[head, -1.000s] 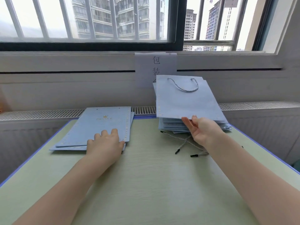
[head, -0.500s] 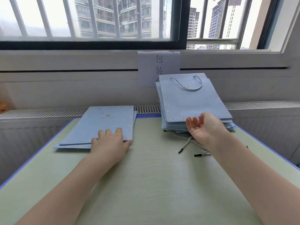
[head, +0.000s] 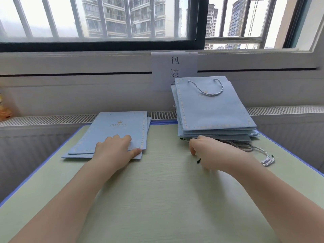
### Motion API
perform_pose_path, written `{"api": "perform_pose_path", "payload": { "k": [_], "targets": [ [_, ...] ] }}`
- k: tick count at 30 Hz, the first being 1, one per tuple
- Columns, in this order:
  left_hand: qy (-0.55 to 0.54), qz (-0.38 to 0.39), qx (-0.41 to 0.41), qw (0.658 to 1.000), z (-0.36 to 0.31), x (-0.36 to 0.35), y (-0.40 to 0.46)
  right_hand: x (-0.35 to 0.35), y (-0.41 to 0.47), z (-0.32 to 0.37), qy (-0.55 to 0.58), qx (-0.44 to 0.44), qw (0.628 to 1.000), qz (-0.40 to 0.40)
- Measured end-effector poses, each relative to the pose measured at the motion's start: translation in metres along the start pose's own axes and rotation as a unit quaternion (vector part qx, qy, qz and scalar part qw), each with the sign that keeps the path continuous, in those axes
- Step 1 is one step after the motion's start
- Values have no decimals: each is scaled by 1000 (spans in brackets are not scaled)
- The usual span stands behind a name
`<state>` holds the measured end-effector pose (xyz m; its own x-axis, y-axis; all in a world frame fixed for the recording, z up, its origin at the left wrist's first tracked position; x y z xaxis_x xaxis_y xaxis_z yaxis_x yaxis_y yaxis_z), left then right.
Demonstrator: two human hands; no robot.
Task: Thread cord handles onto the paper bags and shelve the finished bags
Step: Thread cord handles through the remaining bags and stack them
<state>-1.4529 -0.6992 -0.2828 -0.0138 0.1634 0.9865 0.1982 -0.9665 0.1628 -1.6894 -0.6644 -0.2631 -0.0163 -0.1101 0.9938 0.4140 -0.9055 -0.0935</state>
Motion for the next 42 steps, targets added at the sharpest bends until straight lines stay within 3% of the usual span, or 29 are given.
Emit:
{"api": "perform_pose_path", "payload": {
  "k": [5, 8, 13, 16, 18, 22, 26, 30, 33, 37, 42],
  "targets": [
    [4, 9, -5, 1000, 4, -8, 12, -3, 7, 2, -41, 0, 999, -23],
    [44, -26, -28, 998, 3, -9, 15, -1, 4, 12, -49, 22, 998, -46],
    [144, -151, -78, 975, -11, -5, 8, 6, 7, 23, 129, 45, 971, -198],
    [79, -240, -106, 962, -7, 0, 4, 7, 10, 27, 389, 69, 885, -244],
    [28, -288, -118, 950, -4, 6, -1, 5, 10, 28, 540, 49, 814, -210],
    [-54, -362, -152, 918, -10, 38, -21, -4, 16, 28, 690, -26, 706, -158],
    [-83, -360, -312, 875, -34, 70, -54, -3, 17, 28, 782, -61, 610, -115],
    [-167, -246, -414, 860, -53, 78, -79, -4, 16, 17, 776, -49, 625, -74],
    [-206, -205, -404, 867, -53, 68, -75, -7, 15, 13, 700, -49, 705, -99],
    [-144, -193, -235, 942, -37, 53, -46, -4, 11, 9, 622, -59, 775, -97],
    [-105, -68, 2, 992, 1, 21, -3, 23, -4, -4, 628, -11, 775, -63]
  ]
}}
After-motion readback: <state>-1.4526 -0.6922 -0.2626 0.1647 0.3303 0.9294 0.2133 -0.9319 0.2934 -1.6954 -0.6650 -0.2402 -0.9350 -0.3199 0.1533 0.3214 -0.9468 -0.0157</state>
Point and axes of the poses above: each hand's wrist, its own y-axis towards the middle knuckle, its own x-axis out of the back of the hand, z = x × y, the point moved 3 cm from there along y, towards the middle knuckle, and after that the axes turned 12 degrees about x, right-handed, at the moved point
